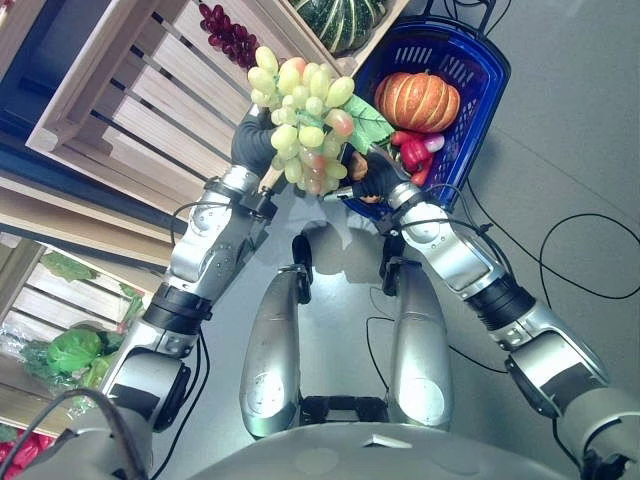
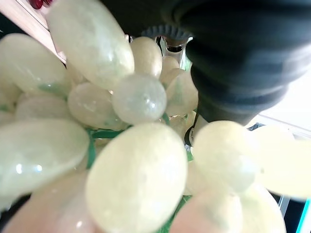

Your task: Pick up fruits and vegetables into the basket

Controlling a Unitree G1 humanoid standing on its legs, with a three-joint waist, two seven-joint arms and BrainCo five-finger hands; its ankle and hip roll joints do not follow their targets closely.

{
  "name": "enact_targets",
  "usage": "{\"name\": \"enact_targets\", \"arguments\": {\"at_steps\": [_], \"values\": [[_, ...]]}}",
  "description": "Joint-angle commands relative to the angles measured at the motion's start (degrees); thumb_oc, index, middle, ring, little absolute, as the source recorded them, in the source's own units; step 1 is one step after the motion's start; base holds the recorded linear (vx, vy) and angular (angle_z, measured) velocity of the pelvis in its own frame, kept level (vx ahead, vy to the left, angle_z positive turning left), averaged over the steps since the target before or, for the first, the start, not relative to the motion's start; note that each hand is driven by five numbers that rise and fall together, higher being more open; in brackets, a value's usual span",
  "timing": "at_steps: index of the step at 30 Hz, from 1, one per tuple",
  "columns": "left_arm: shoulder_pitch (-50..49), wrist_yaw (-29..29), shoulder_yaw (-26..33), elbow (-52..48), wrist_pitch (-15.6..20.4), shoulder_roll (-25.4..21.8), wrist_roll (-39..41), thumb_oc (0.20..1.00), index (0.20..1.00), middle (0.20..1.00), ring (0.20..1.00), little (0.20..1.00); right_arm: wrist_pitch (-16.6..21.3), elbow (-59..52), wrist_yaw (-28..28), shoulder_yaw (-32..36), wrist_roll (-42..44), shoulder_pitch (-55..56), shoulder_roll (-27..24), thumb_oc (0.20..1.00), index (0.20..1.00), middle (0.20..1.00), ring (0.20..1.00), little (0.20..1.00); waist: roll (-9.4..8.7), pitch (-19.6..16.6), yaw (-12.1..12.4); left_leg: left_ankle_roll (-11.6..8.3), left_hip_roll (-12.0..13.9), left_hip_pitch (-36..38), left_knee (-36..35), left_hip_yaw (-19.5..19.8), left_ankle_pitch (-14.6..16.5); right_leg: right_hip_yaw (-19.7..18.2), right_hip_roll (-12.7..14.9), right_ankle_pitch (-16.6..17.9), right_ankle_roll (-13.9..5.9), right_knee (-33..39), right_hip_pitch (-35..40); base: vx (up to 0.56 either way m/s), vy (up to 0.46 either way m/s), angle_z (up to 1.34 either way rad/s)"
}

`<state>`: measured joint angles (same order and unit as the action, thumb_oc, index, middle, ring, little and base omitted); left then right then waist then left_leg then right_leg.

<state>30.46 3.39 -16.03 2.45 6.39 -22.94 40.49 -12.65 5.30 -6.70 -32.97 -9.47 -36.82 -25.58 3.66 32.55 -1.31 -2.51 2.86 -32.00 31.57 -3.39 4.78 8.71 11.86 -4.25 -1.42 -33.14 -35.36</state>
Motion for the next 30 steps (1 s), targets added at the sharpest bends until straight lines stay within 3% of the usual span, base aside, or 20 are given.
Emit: {"name": "enact_targets", "arguments": {"at_steps": [1,6,13,30], "values": [[1.41,-1.39,-0.19,-8.28,4.48,0.30,-2.34,0.200,0.200,0.200,0.200,0.200,1.90,-2.16,-2.41,-0.71,-0.52,-2.26,2.14,1.000,1.000,1.000,1.000,1.000,-0.99,-2.75,0.82,3.07,-2.96,2.36,-2.34,-3.56,3.82,-1.42,-0.37,-2.49,-3.34,2.42,3.60,-0.02,-0.031,0.01],[2.38,-4.07,-1.79,-8.24,6.25,0.98,-6.45,0.200,0.200,0.200,0.200,0.200,3.46,-2.47,-2.88,-1.71,0.07,-3.16,3.56,1.000,1.000,1.000,1.000,1.000,-1.23,-2.75,1.13,3.00,-2.93,3.09,-2.75,-3.45,3.95,-0.94,-0.12,-2.42,-3.45,3.15,4.54,-0.01,-0.035,0.01],[2.58,-3.74,-3.02,-7.91,5.08,2.47,-4.40,0.200,0.200,0.200,0.200,0.200,6.06,-3.18,-1.72,-2.75,4.88,-3.82,4.84,1.000,1.000,1.000,1.000,1.000,-1.49,-2.75,1.47,2.74,-2.95,3.51,-2.91,-3.28,3.96,-0.13,0.28,-2.40,-3.45,3.77,5.48,-0.02,-0.026,0.03],[1.95,0.21,-10.38,-10.68,-1.20,9.55,14.34,0.200,0.200,0.200,0.200,0.200,10.38,-1.75,0.16,-5.85,14.79,-4.53,9.24,1.000,1.000,1.000,1.000,1.000,-1.90,-2.75,1.96,3.23,-3.49,3.03,-3.70,-3.32,3.50,1.21,0.72,-1.41,-3.49,5.05,5.64,-0.01,-0.005,0.02]]}}
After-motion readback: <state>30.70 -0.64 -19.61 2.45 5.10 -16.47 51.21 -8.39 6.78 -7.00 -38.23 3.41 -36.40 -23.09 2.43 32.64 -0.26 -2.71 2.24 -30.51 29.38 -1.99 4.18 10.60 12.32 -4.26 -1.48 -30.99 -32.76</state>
